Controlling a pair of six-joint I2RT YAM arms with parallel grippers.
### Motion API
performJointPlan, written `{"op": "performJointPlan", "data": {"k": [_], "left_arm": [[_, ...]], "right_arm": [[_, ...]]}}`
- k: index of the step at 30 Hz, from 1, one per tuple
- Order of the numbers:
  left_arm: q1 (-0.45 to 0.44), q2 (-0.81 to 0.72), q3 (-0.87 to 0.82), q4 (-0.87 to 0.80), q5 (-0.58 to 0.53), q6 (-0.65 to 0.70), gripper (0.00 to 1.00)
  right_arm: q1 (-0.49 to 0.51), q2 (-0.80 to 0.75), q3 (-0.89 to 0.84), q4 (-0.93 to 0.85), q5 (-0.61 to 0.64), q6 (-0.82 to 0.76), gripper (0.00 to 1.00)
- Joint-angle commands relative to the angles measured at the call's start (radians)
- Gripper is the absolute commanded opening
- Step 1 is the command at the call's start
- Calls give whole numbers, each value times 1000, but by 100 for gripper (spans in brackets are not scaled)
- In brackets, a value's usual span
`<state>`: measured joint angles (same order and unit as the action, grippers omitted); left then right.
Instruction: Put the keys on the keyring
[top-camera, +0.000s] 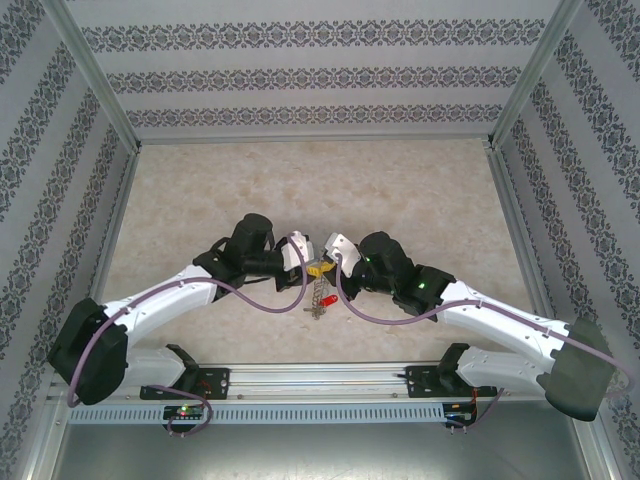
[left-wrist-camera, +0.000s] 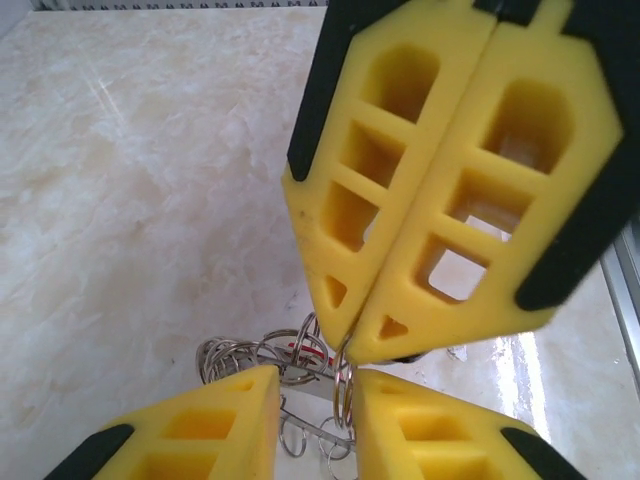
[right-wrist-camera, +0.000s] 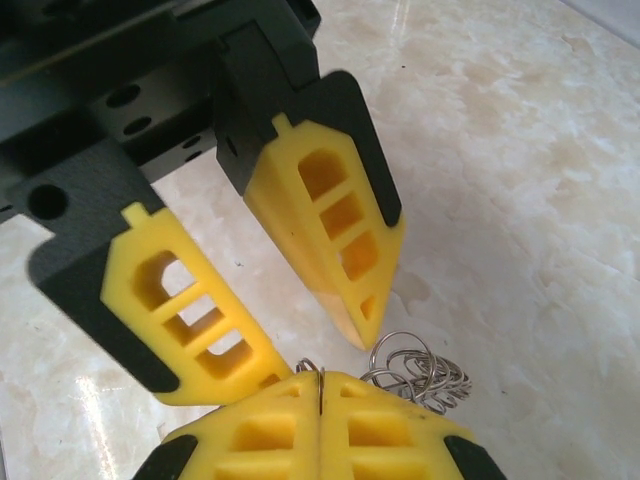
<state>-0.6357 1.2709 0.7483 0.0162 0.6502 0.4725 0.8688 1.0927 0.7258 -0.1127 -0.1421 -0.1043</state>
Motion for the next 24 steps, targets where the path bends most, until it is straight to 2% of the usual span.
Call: {"op": "performJointPlan", "data": {"k": [1, 12, 24], "left_arm": [[-8, -38, -25, -23, -15, 29, 28], [-7, -4, 4, -62, 31, 63, 29], [-7, 17, 19, -25, 62, 49, 29]], "right_arm": [[13, -26, 1, 30, 21, 2, 0], [13, -21, 6, 26, -7, -3, 0], [13, -14, 12, 28, -26, -5, 0]]}}
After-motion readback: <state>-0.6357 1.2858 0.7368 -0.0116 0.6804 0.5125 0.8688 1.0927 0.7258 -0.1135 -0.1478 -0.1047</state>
